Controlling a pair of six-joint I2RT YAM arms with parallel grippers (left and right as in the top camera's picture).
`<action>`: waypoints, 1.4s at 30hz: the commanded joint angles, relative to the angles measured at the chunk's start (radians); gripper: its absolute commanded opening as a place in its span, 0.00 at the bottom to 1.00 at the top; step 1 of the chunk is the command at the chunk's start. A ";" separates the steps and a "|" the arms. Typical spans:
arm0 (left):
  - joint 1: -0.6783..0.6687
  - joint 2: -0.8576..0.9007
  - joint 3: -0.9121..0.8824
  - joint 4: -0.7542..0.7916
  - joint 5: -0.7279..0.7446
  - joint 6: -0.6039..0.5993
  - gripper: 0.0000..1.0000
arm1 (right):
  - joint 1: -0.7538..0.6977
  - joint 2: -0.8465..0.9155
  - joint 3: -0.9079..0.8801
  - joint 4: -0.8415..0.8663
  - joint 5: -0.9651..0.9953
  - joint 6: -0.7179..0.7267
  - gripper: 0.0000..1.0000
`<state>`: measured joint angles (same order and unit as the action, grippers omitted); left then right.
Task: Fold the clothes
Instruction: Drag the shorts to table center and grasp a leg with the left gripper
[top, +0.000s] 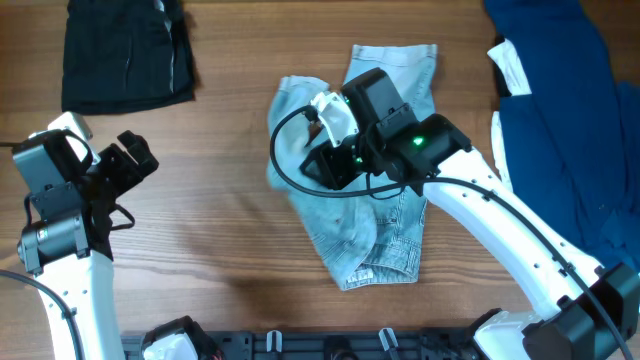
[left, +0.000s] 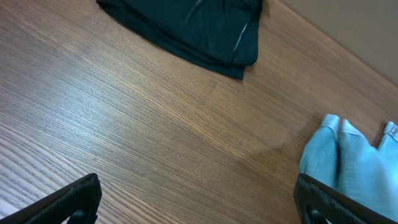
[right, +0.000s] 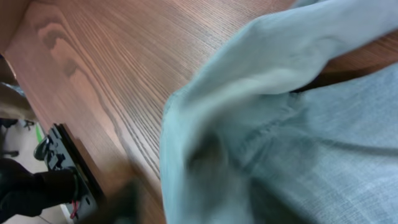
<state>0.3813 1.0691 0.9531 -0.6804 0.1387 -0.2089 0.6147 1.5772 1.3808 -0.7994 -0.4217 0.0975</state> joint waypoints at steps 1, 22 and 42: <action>0.007 -0.009 0.020 0.003 0.000 -0.009 1.00 | -0.079 -0.029 0.022 -0.010 0.030 0.041 1.00; -0.536 0.721 0.135 0.445 0.172 0.128 0.98 | -0.464 0.244 0.015 -0.067 0.205 0.041 1.00; -0.438 0.424 0.315 -0.074 -0.416 -0.282 0.25 | -0.505 0.271 0.011 -0.121 0.186 0.054 0.89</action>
<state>-0.1017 1.6169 1.2392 -0.7101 -0.2214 -0.4335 0.1123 1.8214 1.3846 -0.9058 -0.2279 0.1455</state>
